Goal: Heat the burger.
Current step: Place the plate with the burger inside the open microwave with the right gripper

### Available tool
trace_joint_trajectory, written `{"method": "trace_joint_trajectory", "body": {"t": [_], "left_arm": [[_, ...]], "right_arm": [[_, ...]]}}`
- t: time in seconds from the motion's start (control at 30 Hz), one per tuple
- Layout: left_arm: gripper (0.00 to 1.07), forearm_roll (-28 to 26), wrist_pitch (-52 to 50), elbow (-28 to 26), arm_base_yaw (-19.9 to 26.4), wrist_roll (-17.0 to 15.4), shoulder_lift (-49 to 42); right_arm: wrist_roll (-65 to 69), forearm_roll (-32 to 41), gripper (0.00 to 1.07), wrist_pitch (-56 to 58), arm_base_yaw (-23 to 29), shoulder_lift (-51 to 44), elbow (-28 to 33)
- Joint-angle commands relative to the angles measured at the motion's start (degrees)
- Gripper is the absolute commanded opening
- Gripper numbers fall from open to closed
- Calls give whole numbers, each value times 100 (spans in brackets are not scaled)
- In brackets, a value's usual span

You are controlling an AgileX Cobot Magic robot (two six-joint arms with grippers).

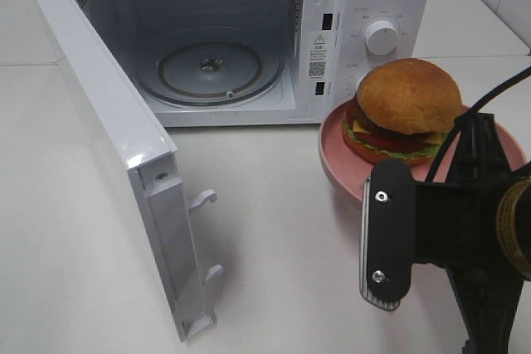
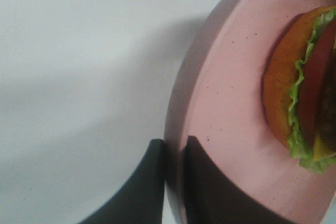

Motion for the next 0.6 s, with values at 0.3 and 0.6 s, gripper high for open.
{"method": "trace_joint_trajectory", "body": {"t": [0.3,0.6], "left_arm": [[98,-29,-97,6,17,-6,-63],[98,-29,-97,6,17,-6,-63]], "right_arm": [[-1352,-390,0,-1152,6,-74,-11],[-2177,46,0,-1249,-34,-74,-11]]}}
